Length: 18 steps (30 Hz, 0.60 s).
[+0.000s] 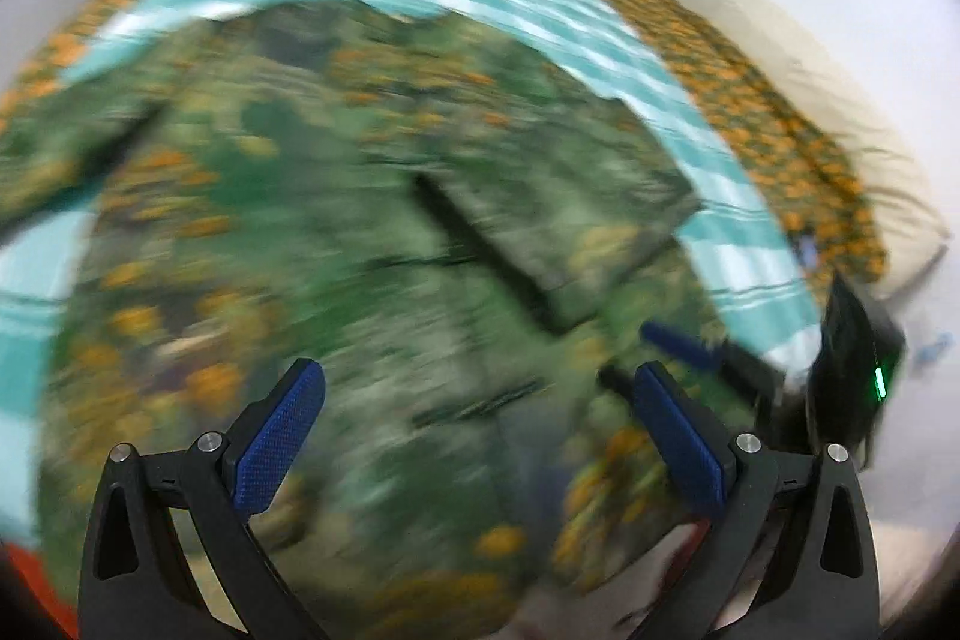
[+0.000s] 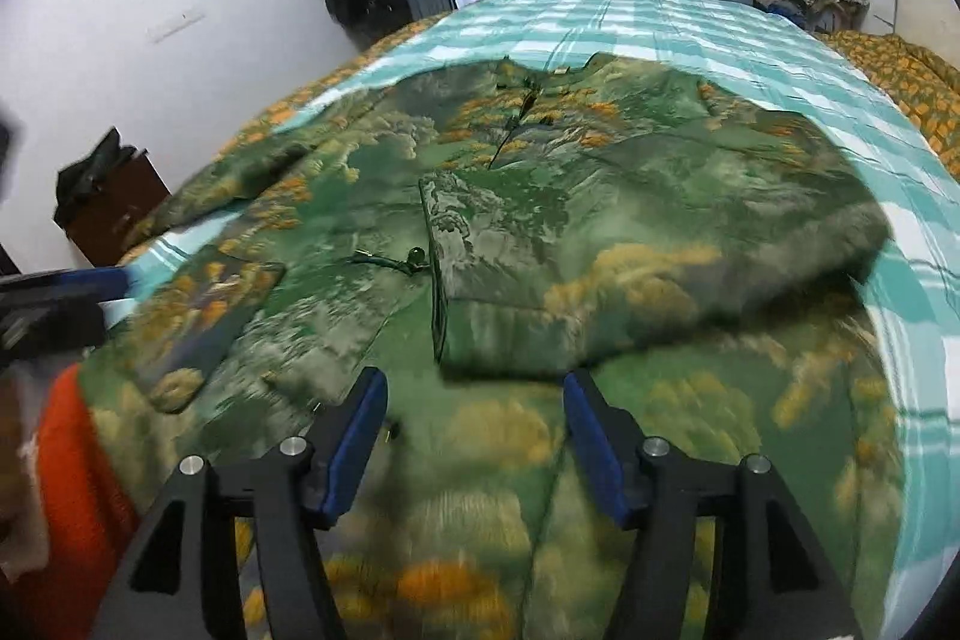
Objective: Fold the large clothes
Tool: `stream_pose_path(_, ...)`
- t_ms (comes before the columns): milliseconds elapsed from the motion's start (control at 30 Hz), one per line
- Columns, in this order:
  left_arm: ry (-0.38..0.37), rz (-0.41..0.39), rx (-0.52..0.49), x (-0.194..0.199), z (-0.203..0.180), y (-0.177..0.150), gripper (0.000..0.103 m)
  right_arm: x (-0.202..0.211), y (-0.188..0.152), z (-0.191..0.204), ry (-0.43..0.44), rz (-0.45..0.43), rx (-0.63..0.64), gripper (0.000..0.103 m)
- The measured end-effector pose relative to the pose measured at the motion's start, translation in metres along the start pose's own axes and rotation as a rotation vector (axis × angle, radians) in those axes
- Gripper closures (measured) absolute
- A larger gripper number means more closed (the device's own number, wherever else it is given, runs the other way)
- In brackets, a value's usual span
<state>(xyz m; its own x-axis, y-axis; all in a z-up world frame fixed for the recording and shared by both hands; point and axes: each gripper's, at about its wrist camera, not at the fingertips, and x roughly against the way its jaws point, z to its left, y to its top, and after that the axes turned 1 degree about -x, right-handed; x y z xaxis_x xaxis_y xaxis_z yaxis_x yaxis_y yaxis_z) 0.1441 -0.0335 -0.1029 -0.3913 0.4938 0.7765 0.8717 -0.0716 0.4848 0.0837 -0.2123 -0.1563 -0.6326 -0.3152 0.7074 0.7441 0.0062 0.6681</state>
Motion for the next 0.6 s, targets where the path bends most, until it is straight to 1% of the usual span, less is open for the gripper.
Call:
stream_pose_path(33,-0.016,0.013,-0.002,-0.011,-0.005,0.006,0.001,0.009,-0.004,-0.005,0.004,-0.010,-0.014,0.040)
stream_pose_path(67,-0.029,0.041,0.001,-0.033,-0.010,0.016,0.004,0.013,-0.007,-0.006,0.004,-0.018,-0.023,0.040)
stream_pose_path(100,-0.028,0.066,0.010,-0.048,-0.012,0.024,0.013,0.016,-0.009,-0.008,0.003,-0.026,-0.033,0.040)
stream_pose_path(133,-0.026,0.097,0.025,-0.066,-0.013,0.030,0.020,0.022,-0.013,-0.011,0.000,-0.037,-0.039,0.040)
stream_pose_path(167,-0.022,0.122,0.040,-0.079,-0.013,0.035,0.030,0.027,-0.016,-0.012,-0.004,-0.047,-0.040,0.040)
stream_pose_path(200,-0.018,0.146,0.056,-0.092,-0.012,0.039,0.036,0.029,-0.015,-0.014,-0.008,-0.051,-0.038,0.040)
stream_pose_path(233,0.000,0.166,0.073,-0.106,-0.013,0.042,0.038,0.030,-0.016,-0.015,-0.013,-0.057,-0.036,0.040)
stream_pose_path(267,0.018,0.170,0.075,-0.111,-0.014,0.044,0.043,0.032,-0.018,-0.017,-0.016,-0.061,-0.038,0.040)
stream_pose_path(333,0.070,0.152,0.059,-0.115,-0.021,0.044,0.063,0.034,-0.021,-0.022,-0.013,-0.063,-0.050,0.040)
stream_pose_path(367,0.082,0.144,0.050,-0.113,-0.023,0.045,0.089,0.035,-0.021,-0.026,-0.014,-0.068,-0.056,0.040)
stream_pose_path(467,0.079,0.122,0.063,-0.103,-0.025,0.050,0.094,0.040,-0.022,-0.037,-0.034,-0.092,-0.086,0.040)
stream_pose_path(533,0.085,0.093,0.042,-0.091,-0.025,0.058,0.095,0.040,-0.018,-0.046,-0.055,-0.103,-0.111,0.040)
stream_pose_path(600,0.094,0.058,0.016,-0.080,-0.023,0.074,0.095,0.041,-0.013,-0.056,-0.059,-0.115,-0.136,0.040)
